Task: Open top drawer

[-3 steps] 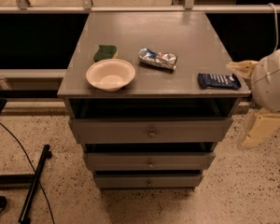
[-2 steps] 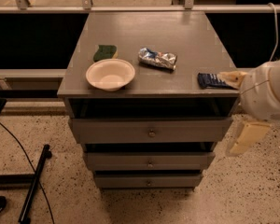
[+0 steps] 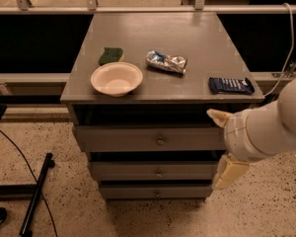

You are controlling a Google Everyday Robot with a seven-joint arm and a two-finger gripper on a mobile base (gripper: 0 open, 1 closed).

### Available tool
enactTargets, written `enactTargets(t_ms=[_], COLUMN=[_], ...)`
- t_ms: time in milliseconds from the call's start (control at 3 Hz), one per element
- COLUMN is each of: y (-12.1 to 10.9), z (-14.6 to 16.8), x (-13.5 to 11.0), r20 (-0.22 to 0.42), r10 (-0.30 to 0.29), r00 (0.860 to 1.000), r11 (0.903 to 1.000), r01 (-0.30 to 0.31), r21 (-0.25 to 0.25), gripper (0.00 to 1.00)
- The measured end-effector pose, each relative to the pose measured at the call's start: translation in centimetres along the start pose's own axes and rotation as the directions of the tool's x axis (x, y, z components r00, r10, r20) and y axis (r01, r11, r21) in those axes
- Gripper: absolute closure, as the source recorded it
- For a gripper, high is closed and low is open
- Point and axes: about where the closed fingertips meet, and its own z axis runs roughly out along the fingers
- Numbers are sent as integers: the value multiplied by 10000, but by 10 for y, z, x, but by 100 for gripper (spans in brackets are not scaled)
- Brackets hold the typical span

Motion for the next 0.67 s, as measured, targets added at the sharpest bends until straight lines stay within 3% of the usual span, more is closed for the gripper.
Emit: enactTargets(t_ms=[333,667], y=[12,6], z=[29,64], x=[0,-5], r20=[201,298], r10=[237,268], r00=[9995,9992], r11=[9993,9992], r01=[-232,-259], r21=[-287,-308], gripper=[0,0])
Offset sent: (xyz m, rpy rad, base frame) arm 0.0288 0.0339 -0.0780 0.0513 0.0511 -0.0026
